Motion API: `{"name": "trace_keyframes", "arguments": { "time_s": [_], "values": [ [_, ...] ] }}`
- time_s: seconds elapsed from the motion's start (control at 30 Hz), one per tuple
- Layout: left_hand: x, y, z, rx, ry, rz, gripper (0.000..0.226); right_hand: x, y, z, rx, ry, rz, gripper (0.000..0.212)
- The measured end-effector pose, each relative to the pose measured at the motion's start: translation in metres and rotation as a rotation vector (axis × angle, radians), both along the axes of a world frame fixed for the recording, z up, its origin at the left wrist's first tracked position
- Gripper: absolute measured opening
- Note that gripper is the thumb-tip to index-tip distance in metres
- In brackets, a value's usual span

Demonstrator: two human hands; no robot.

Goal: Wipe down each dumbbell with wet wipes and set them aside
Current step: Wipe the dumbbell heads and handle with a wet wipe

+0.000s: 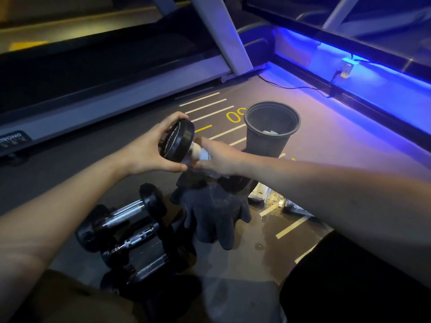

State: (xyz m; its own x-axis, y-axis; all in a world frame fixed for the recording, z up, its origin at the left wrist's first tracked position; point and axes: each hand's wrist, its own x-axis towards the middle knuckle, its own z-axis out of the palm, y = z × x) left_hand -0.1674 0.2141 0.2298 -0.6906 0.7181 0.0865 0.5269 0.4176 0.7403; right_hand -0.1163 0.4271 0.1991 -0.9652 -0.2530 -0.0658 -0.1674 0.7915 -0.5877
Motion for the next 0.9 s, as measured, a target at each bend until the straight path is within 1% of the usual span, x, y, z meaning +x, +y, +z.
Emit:
{"name": "trace_keyframes", "arguments": {
  "time_s": [0.1, 0.23, 0.37, 0.5, 0.53, 0.57, 0.63, 0.73, 0.87, 0.9],
  "values": [
    [0.001, 0.002, 0.002, -0.016, 0.029, 0.002, 0.106, -0.002, 0.0, 0.001, -0.043, 0.058, 0.008, 0.047],
    [0.003, 0.005, 0.005, -0.027, 0.025, 0.007, 0.106, -0.005, 0.0, 0.004, -0.007, 0.087, 0.009, 0.034],
    [0.003, 0.003, 0.004, -0.025, 0.018, 0.025, 0.103, -0.005, -0.005, -0.004, 0.036, 0.097, -0.047, 0.035],
    [0.007, 0.006, 0.006, -0.041, 0.042, 0.026, 0.106, 0.015, -0.008, -0.018, 0.124, 0.255, -0.128, 0.038],
    [0.008, 0.008, 0.008, -0.055, 0.06, 0.028, 0.106, 0.016, -0.007, -0.02, 0.126, 0.267, -0.141, 0.04],
    [0.009, 0.009, 0.009, -0.07, 0.075, 0.029, 0.105, 0.016, -0.006, -0.019, 0.119, 0.261, -0.147, 0.041],
    [0.009, 0.009, 0.01, -0.089, 0.081, 0.035, 0.105, 0.011, -0.003, -0.01, 0.097, 0.181, -0.112, 0.037],
    [0.009, 0.007, 0.009, -0.093, 0.065, 0.049, 0.106, 0.003, 0.002, 0.009, 0.097, 0.029, -0.052, 0.015],
    [0.01, 0.007, 0.01, -0.09, 0.053, 0.044, 0.107, -0.006, 0.004, 0.019, 0.085, -0.116, -0.011, 0.014],
    [0.011, 0.006, 0.01, -0.088, 0.049, 0.044, 0.107, -0.01, 0.004, 0.02, 0.071, -0.162, 0.005, 0.017]
  ]
}}
